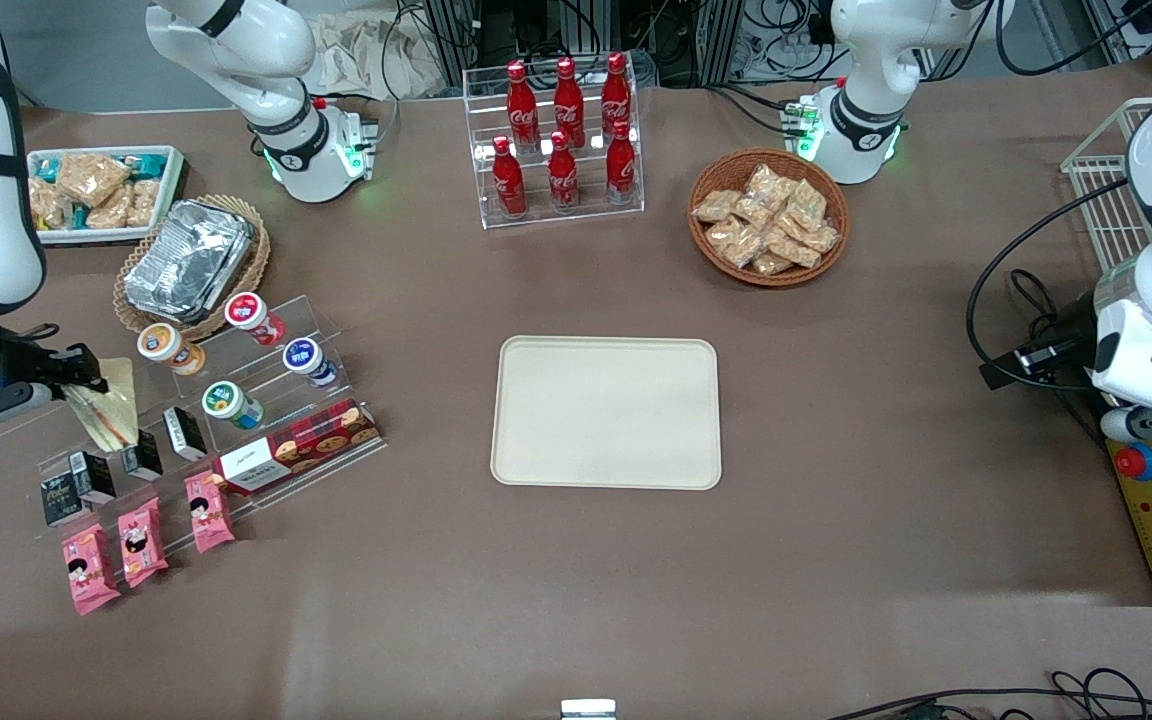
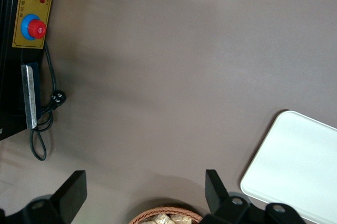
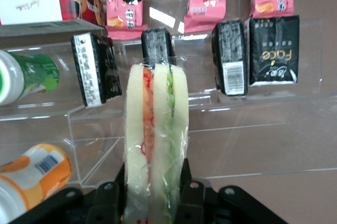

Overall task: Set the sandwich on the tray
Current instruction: 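Close the right gripper on the sandwich and lift it from the stand, then carry the held sandwich with the right gripper over the cream tray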

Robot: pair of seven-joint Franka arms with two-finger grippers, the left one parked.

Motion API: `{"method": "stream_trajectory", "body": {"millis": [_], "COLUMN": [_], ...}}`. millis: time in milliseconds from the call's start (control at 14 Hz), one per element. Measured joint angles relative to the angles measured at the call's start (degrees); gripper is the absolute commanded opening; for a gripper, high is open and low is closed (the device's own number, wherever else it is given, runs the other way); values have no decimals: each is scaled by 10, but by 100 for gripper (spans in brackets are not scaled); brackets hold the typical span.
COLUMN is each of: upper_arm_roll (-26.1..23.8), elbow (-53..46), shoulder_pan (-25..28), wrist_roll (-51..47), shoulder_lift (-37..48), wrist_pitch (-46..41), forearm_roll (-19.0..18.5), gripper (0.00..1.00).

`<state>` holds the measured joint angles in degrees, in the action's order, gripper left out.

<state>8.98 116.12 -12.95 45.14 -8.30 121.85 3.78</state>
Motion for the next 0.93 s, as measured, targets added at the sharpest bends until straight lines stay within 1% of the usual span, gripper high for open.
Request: {"method": "stream_trajectory", "body": {"millis": [143, 357, 571, 714, 929], "upper_arm_roll": [-4, -7, -20, -30, -37], "elbow": [-36, -133, -210, -229, -236], "shoulder_pan": [4, 21, 46, 81, 159], "wrist_roll": [0, 0, 1, 1, 1], "shoulder_lift": [0, -1, -7, -12, -22], "wrist_pitch": [-35, -138, -213, -236, -240], "forearm_roll": [0, 1, 1, 1, 3], "gripper": [36, 36, 36, 36, 37]}}
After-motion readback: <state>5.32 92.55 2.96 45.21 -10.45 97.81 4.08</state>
